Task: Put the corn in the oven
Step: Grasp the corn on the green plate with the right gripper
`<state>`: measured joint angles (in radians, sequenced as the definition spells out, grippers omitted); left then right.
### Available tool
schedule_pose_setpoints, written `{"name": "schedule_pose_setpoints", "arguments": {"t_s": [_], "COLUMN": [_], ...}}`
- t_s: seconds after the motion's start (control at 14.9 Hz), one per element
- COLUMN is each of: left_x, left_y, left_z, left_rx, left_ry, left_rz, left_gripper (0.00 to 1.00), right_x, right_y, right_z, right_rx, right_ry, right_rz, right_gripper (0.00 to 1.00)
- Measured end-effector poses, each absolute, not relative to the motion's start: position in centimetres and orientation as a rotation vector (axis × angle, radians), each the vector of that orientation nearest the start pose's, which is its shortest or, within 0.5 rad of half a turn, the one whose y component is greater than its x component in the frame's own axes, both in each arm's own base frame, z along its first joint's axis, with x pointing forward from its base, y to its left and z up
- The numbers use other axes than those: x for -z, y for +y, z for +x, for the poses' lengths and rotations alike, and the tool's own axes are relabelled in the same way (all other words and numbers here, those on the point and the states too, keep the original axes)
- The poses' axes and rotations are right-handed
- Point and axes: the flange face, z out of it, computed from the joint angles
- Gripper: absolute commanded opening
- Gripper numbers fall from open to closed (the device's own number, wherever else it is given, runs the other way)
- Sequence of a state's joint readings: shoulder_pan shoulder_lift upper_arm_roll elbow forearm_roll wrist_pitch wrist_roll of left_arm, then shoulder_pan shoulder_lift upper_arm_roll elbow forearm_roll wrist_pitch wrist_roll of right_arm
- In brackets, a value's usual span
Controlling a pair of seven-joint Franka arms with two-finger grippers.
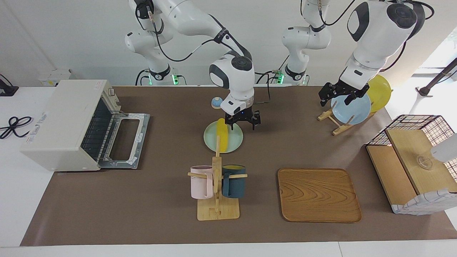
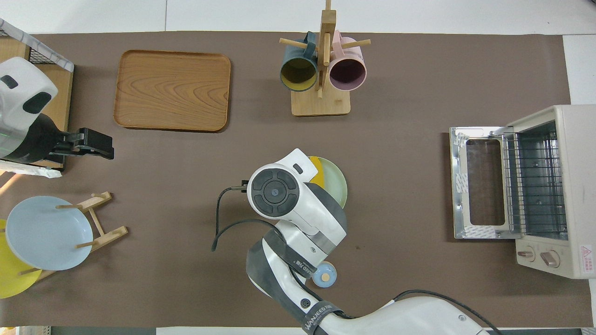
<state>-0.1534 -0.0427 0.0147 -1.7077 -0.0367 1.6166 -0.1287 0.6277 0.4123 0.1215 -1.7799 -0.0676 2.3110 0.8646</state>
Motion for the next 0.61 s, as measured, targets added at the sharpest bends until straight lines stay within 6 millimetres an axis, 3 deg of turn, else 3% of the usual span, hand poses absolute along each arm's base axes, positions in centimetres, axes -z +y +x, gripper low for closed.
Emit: {"name": "schedule_pose_setpoints", "arguments": {"t_s": [0.07, 0.27, 0.47, 0.61], "left_x": [-58.9, -58.7, -58.2, -58.1], "left_y": [-7.3, -6.5, -7.1, -7.2], "left_z": [53.6, 53.6, 53.6, 53.6], "left_rx": [-0.079, -0.081, -0.093, -0.094], "left_ry": [0.017, 0.035, 0.057, 0.063], "left_rz": [-3.172, -3.172, -3.170, -3.169], "left_gripper": [1.00, 1.00, 1.00, 1.00], "right_x": [-33.2, -31.9, -31.1, -30.2], "right_y": [44.5, 44.4, 44.1, 43.9], "right_z": [49.2, 49.1, 48.7, 48.4], "right_rx": [0.138, 0.123, 0.110, 0.122], "right_ry": [0.131, 0.131, 0.130, 0.127], "right_rz": [-3.048, -3.057, -3.065, -3.055], "right_gripper": [1.00, 0.79, 0.73, 0.63]}}
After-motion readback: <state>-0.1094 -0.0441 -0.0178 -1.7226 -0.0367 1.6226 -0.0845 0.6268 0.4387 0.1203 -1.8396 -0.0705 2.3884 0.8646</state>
